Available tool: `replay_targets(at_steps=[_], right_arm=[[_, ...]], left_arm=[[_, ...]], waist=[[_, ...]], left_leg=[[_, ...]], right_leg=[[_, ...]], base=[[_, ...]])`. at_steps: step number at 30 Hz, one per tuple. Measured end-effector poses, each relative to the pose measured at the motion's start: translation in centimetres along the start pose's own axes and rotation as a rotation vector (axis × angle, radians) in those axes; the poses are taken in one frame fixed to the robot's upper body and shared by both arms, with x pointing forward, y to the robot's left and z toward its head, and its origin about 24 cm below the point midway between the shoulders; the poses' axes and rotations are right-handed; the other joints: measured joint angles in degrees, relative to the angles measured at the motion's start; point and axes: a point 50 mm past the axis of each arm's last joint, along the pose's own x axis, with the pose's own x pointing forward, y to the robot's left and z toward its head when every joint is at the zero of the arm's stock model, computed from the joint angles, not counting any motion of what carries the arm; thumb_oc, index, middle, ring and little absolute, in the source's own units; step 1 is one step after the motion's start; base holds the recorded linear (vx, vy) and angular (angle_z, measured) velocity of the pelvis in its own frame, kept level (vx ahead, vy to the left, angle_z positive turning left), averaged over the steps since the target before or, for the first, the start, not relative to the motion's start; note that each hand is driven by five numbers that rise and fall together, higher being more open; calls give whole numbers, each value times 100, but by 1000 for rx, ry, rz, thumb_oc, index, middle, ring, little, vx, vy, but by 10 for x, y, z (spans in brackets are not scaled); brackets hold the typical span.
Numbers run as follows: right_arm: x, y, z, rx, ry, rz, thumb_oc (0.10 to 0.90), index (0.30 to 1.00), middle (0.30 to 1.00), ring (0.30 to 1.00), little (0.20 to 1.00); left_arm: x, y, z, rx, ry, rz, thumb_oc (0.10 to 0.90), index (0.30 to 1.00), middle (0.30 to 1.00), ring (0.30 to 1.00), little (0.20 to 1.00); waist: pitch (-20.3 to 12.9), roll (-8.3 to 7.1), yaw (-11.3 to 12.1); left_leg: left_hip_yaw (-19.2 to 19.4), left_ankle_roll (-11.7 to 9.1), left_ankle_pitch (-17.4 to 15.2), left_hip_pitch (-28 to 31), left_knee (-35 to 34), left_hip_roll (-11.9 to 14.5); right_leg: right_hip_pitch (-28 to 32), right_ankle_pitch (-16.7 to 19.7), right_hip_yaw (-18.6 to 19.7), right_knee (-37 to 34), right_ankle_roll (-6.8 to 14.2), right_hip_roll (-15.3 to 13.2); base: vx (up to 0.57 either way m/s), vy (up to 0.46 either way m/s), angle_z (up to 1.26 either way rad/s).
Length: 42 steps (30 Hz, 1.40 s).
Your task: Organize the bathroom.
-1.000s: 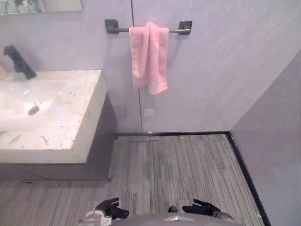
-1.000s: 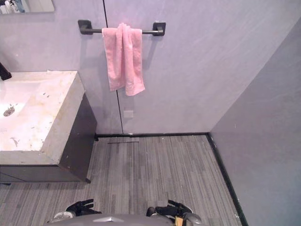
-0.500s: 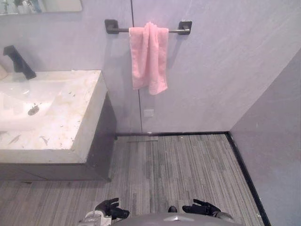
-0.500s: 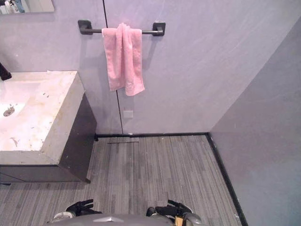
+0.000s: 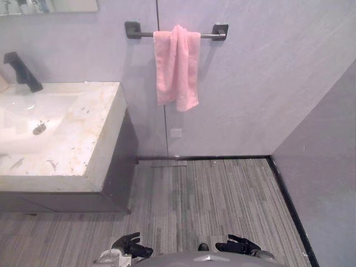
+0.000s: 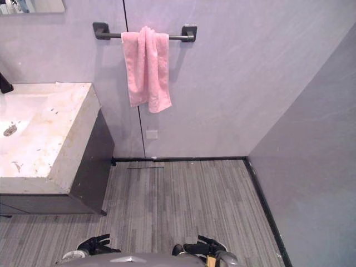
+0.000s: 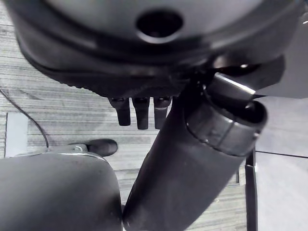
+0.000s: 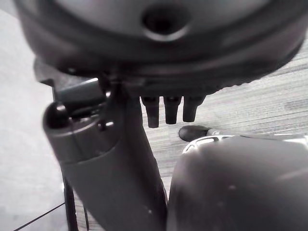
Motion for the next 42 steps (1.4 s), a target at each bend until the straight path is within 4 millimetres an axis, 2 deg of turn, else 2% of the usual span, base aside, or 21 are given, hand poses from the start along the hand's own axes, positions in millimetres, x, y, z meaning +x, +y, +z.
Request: replay_targets(at_steps=[9,13,16,17,18,19,20,21,22,24,25,26,27,28,29,30,32,35,38,41,42], right_arm=[[1,3,2,-20,-9,8,800,900,900,900,900],[1,6,6,-50,-29,23,800,900,900,900,900],[3,10,15,-68,-48,42,800,900,900,900,900],[4,13,27,-116,-81,56,800,900,900,900,900],[4,15,29,-128,-92,63,800,900,900,900,900],[4,14,30,-145,-96,65,800,900,900,900,900],[3,13,38,-182,-118,73,800,900,900,900,900],[3,13,38,-182,-118,73,800,900,900,900,900],[3,13,43,-188,-134,75,800,900,900,900,900],[3,11,44,-197,-131,69,800,900,900,900,900],[3,10,38,-199,-114,59,800,900,900,900,900],[2,-3,38,-197,-92,28,800,900,900,900,900],[3,-1,34,-189,-84,27,800,900,900,900,900],[2,-6,29,-184,-74,12,800,900,900,900,900],[2,-6,29,-184,-74,12,800,900,900,900,900],[-1,-10,13,-178,-42,-4,800,900,900,900,900],[-2,-13,7,-173,-33,-10,800,900,900,900,900],[0,-5,17,-170,-68,11,800,900,900,900,900],[2,11,21,-213,-103,68,800,900,900,900,900],[1,13,27,-221,-128,122,800,900,900,900,900],[1,11,24,-242,-124,114,800,900,900,900,900]], left_arm=[[0,0,4,51,-25,-6,800,900,900,900,900],[1,0,14,88,-76,2,800,900,900,900,900],[1,3,21,86,-99,11,800,900,900,900,900],[2,4,37,38,-151,14,800,900,900,900,900],[3,3,49,18,-184,8,800,900,900,900,900],[3,2,45,0,-177,5,800,900,900,900,900],[3,1,48,-34,-196,0,800,900,900,900,900],[3,1,48,-34,-196,0,800,900,900,900,900],[2,0,62,-66,-254,-15,800,900,900,900,900],[2,3,59,-70,-251,2,800,900,900,900,900],[3,0,49,-48,-214,5,800,900,900,900,900],[4,-10,43,-30,-193,-17,800,900,900,900,900],[3,-5,45,-4,-211,-15,800,900,900,900,900],[4,-11,43,-56,-199,-8,800,900,900,900,900],[4,-11,43,-56,-199,-8,800,900,900,900,900],[2,-13,43,-84,-228,-16,800,900,900,900,900],[1,-8,41,-96,-245,-2,800,900,900,900,900],[1,-7,40,-82,-235,2,800,900,900,900,900],[1,-2,37,-74,-207,15,800,900,900,900,900],[1,-1,37,-59,-197,0,800,900,900,900,900],[1,0,37,-47,-192,11,800,900,900,900,900]], waist=[[31,-48,-4],[99,-109,15],[198,-165,25],[308,-215,21],[342,-257,51],[353,-172,96],[343,-103,129],[343,-103,129],[536,-98,65],[498,-110,91],[419,15,51],[333,479,176],[275,257,183],[467,432,86],[467,432,86],[525,251,263],[554,184,344],[598,112,322],[625,-6,302],[608,-3,158],[612,70,130]], left_leg=[[2,-9,-23,-8,73,2],[36,-185,-296,-318,730,61],[142,-399,-411,-720,1594,143],[228,-635,-348,-1491,3052,225],[225,-941,-28,-1892,3731,269],[218,-936,332,-2042,3966,289],[106,-923,460,-2302,4334,402],[106,-923,460,-2302,4334,402],[283,-948,483,-2778,5102,632],[926,-705,332,-2587,3829,798],[988,-686,380,-2429,2776,744],[914,-901,396,-2269,1325,1161],[940,-1070,430,-2251,316,1017],[948,-1087,523,-2185,-203,1137],[948,-1087,523,-2185,-203,1137],[1288,-866,691,-2182,-181,1068],[1814,-759,801,-2214,186,978],[1559,-295,1078,-1804,179,674],[1530,271,1370,-1305,-48,493],[1429,352,1184,-1032,-169,327],[1382,401,1145,-971,-143,305]], right_leg=[[23,-10,11,1,12,3],[9,-70,38,23,-53,25],[-211,-245,40,372,-164,79],[-494,-520,64,934,-303,-3],[-552,-589,169,1053,-368,-82],[-562,-614,167,1131,-396,-13],[-760,-924,205,1601,-686,34],[-760,-924,205,1601,-686,34],[-896,-1045,165,1976,-616,-41],[-780,-1102,172,1585,-655,15],[-356,-1133,246,610,-151,256],[-449,-1262,-35,1599,-436,669],[-115,-1838,255,1948,-179,413],[682,-1692,584,992,-174,801],[682,-1692,584,992,-174,801],[982,-1462,679,612,-454,777],[1257,-1469,734,341,-407,734],[1412,-1594,876,473,-144,461],[1520,-1409,517,789,216,223],[1102,-1472,315,1982,389,-34],[943,-1770,273,2134,480,-112]], base=[[11,-27,0],[-13,-123,0],[-12,-80,1],[24,-88,3],[98,-143,-12],[174,-149,-29],[151,-69,-25],[77,-14,0],[81,10,0],[327,81,-19],[473,122,-29],[401,84,-10],[398,53,30],[230,22,49],[249,15,43],[357,37,-17],[437,67,-27],[323,122,-66],[224,126,-64],[170,-34,-3],[38,-154,23]])
